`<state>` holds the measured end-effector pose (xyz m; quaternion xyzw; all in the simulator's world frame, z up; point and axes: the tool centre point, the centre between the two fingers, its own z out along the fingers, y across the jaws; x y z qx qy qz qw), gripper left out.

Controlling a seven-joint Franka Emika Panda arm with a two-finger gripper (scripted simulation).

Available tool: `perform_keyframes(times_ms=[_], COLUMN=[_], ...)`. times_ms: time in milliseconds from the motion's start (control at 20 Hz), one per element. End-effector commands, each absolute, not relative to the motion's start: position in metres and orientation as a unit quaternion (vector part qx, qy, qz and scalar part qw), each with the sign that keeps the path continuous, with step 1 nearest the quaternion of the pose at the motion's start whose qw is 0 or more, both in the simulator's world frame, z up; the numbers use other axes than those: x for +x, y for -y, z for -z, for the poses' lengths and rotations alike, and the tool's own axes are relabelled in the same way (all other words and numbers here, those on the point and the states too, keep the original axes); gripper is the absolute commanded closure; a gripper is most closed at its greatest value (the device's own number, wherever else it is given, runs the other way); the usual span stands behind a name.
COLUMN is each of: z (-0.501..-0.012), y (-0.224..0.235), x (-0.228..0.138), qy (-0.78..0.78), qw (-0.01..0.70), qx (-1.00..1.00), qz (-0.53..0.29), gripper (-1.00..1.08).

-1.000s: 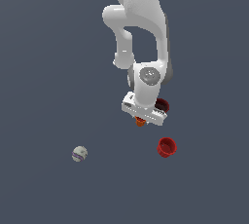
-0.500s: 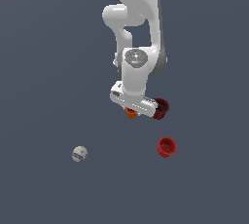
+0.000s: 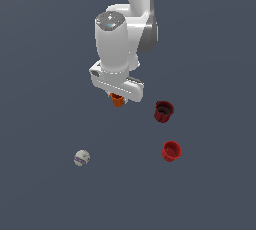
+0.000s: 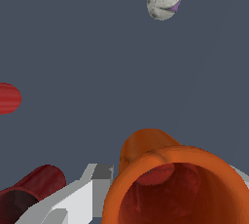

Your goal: Pick up a designated object from a clutter of objects.

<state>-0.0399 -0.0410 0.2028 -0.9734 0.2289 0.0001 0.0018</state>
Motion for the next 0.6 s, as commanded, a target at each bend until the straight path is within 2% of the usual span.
perform_keyframes(times_ms=[0,550], z=[-0.228,-0.335], y=[0.061,0.148], x=[-0.045,-0.065], qy=[-0.229,-0.229], qw=[0.002,0.002], qx=[-0.973,-0.973], qz=[0.000,0.000], gripper=[1.08,1.08])
